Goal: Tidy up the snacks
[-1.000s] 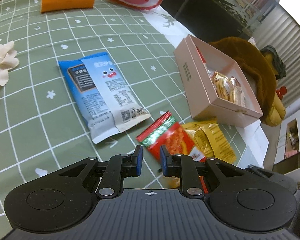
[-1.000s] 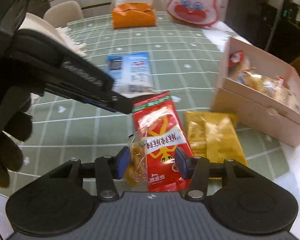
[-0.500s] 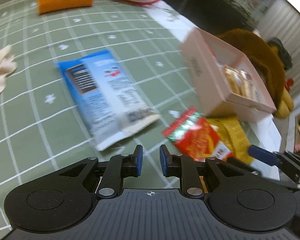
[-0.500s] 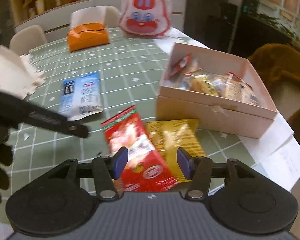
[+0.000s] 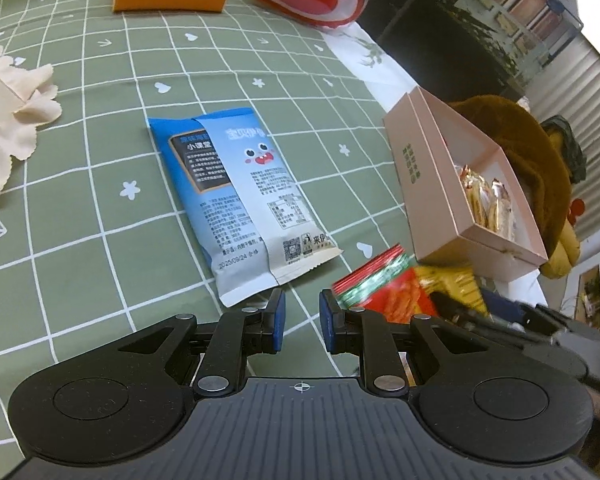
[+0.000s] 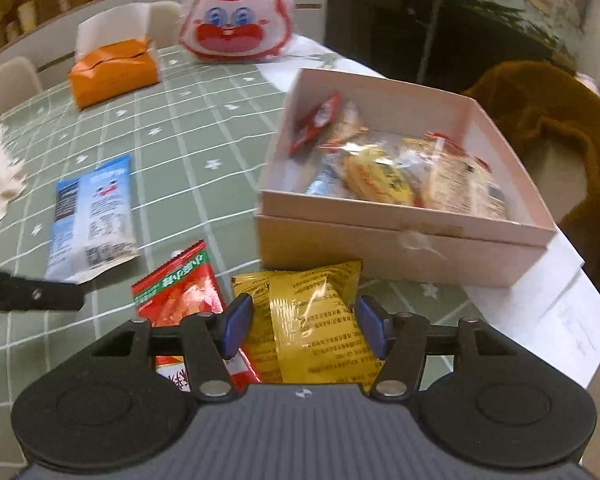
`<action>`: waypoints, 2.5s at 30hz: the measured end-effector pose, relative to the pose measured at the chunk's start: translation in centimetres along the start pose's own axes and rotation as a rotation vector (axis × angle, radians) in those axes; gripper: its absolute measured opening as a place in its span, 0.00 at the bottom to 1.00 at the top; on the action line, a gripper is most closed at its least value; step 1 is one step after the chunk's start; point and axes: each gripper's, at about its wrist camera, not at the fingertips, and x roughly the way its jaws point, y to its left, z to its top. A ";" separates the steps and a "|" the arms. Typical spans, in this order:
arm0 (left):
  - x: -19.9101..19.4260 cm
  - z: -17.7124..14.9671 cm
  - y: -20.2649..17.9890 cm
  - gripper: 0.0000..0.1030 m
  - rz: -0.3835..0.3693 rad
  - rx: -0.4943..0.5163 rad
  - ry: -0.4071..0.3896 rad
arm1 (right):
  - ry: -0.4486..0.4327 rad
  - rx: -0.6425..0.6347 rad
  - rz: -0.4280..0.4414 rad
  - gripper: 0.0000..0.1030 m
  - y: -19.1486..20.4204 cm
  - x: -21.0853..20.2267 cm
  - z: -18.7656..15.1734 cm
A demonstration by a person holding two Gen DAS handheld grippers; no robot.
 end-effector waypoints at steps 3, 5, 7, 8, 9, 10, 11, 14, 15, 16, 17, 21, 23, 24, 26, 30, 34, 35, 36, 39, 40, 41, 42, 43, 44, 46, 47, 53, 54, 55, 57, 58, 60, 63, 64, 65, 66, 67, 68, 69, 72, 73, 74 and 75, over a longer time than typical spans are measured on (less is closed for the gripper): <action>-0.3 -0.1 0.2 0.21 0.003 0.000 -0.002 | 0.009 -0.044 0.049 0.57 1.3 -0.5 -0.5; -0.4 -0.1 0.3 0.21 0.011 0.004 0.004 | 0.014 -0.075 0.091 0.59 2.3 -0.7 -1.0; -0.3 -0.1 0.2 0.21 0.017 0.009 0.008 | 0.015 -0.091 0.128 0.59 3.1 -1.1 -1.4; -0.3 -0.1 0.1 0.21 0.017 0.012 0.008 | 0.016 -0.098 0.149 0.59 3.5 -1.3 -1.6; -0.3 -0.1 0.0 0.21 0.016 0.017 0.008 | 0.020 -0.105 0.168 0.59 3.7 -1.5 -1.8; -0.2 -0.1 -0.2 0.21 0.014 0.022 0.009 | 0.024 -0.111 0.186 0.59 3.8 -1.8 -2.0; -0.1 -0.1 -0.4 0.21 0.010 0.029 0.010 | 0.027 -0.117 0.203 0.59 3.8 -2.1 -2.2; 0.2 -0.2 -1.4 0.21 -0.007 0.048 0.024 | 0.025 -0.137 0.210 0.59 3.6 -2.8 -3.0; 0.2 -0.3 -1.7 0.21 -0.011 0.055 0.027 | 0.021 -0.141 0.198 0.59 3.5 -3.0 -3.2; -0.1 -0.5 -2.0 0.21 -0.011 0.065 0.027 | 0.017 -0.141 0.184 0.59 3.2 -3.1 -3.4; -0.4 -0.7 -2.3 0.21 -0.002 0.076 0.024 | 0.013 -0.135 0.168 0.59 2.8 -3.3 -3.5; -2.4 -2.0 -2.2 0.21 0.025 0.097 0.023 | -0.003 -0.127 0.094 0.59 1.5 -3.4 -3.8; -3.6 -3.2 -1.4 0.21 0.027 0.089 0.037 | -0.003 -0.112 0.078 0.59 0.8 -3.3 -3.8; -4.0 -3.7 -1.0 0.21 0.026 0.086 0.046 | -0.002 -0.101 0.076 0.59 0.5 -3.4 -3.8; -4.7 -5.0 0.0 0.21 0.024 0.064 0.074 | -0.016 -0.090 0.096 0.59 0.1 -4.3 -4.0; -5.2 -6.0 1.7 0.21 0.021 -0.025 0.122 | -0.038 -0.130 0.216 0.59 1.3 -6.7 -4.9; -5.1 -6.2 0.8 0.21 0.029 -0.005 0.116 | -0.005 -0.195 0.332 0.59 4.2 -7.3 -6.2; -5.0 -6.2 0.4 0.21 0.025 0.001 0.117 | 0.003 -0.213 0.338 0.59 4.9 -7.2 -6.6; -4.7 -6.2 -0.1 0.21 0.024 0.012 0.117 | 0.009 -0.227 0.339 0.59 5.4 -7.2 -6.9; -4.1 -6.5 -1.5 0.22 0.032 0.079 0.121 | 0.027 -0.257 0.326 0.59 6.2 -6.9 -7.6; -4.0 -6.7 -1.8 0.22 0.033 0.097 0.123 | 0.031 -0.260 0.323 0.59 6.1 -6.9 -7.8; -3.8 -6.9 -2.0 0.22 0.035 0.115 0.124 | 0.032 -0.262 0.317 0.59 6.0 -6.9 -8.0; -3.8 -7.1 -2.1 0.23 0.034 0.128 0.123 | 0.030 -0.263 0.310 0.59 5.8 -7.0 -8.1; -3.8 -7.2 -2.1 0.23 0.027 0.137 0.120 | 0.029 -0.263 0.303 0.59 5.6 -7.0 -8.1; -3.8 -7.3 -2.2 0.23 0.016 0.143 0.120 | 0.028 -0.260 0.299 0.59 5.4 -7.0 -8.2; -3.7 -7.6 -2.4 0.23 0.002 0.166 0.121 | 0.030 -0.251 0.296 0.59 5.0 -7.0 -8.3; -3.6 -7.8 -2.7 0.23 0.002 0.194 0.120 | 0.033 -0.247 0.292 0.60 4.7 -6.9 -8.4; -3.4 -8.5 -4.1 0.26 0.039 0.318 0.107 | 0.021 -0.240 0.273 0.65 4.1 -6.7 -9.0; -3.3 -8.5 -4.1 0.26 0.045 0.327 0.108 | 0.016 -0.242 0.272 0.65 4.1 -6.7 -9.0; -3.3 -8.5 -4.1 0.27 0.052 0.334 0.111 | 0.011 -0.246 0.269 0.65 4.0 -6.8 -9.0; -3.1 -8.5 -3.9 0.27 0.071 0.344 0.108 | 0.004 -0.249 0.263 0.65 3.7 -6.9 -8.9; -3.1 -8.3 -3.7 0.27 0.075 0.343 0.101 | 0.004 -0.248 0.260 0.65 3.6 -6.8 -8.8; -3.1 -7.9 -3.3 0.27 0.099 0.344 0.073 | 0.005 -0.245 0.247 0.64 3.3 -6.7 -8.6; -3.1 -7.1 -2.5 0.27 0.133 0.342 0.028 | 0.010 -0.232 0.234 0.65 3.1 -6.3 -8.5; -3.4 -6.9 -2.2 0.25 0.130 0.328 0.027 | 0.013 -0.225 0.237 0.65 3.1 -6.2 -8.5; -3.7 -6.9 -2.0 0.25 0.118 0.317 0.029 | 0.015 -0.219 0.238 0.66 3.0 -6.0 -8.5; -4.2 -7.0 -1.9 0.25 0.103 0.310 0.031 | 0.015 -0.214 0.239 0.69 3.0 -5.9 -8.5; -4.7 -7.1 -1.8 0.25 0.087 0.304 0.033 | 0.013 -0.206 0.240 0.71 2.9 -5.8 -8.6; -5.1 -7.3 -1.7 0.25 0.075 0.305 0.031 | 0.005 -0.198 0.239 0.73 2.8 -5.7 -8.7; -5.5 -7.6 -1.7 0.25 0.065 0.308 0.028 | -0.003 -0.194 0.237 0.75 2.8 -5.7 -8.7; -5.3 -8.0 -1.7 0.25 0.056 0.322 0.051 | -0.026 -0.196 0.231 0.79 2.9 -5.6 -9.1; -4.9 -8.1 -1.8 0.28 0.061 0.332 0.060 | -0.034 -0.198 0.228 0.80 3.0 -5.6 -9.3; -4.7 -8.2 -1.9 0.28 0.062 0.336 0.061 | -0.040 -0.200 0.226 0.82 3.1 -5.6 -9.4; -4.5 -8.2 -1.9 0.30 0.060 0.340 0.061 | -0.042 -0.202 0.226 0.84 3.2 -5.6 -9.4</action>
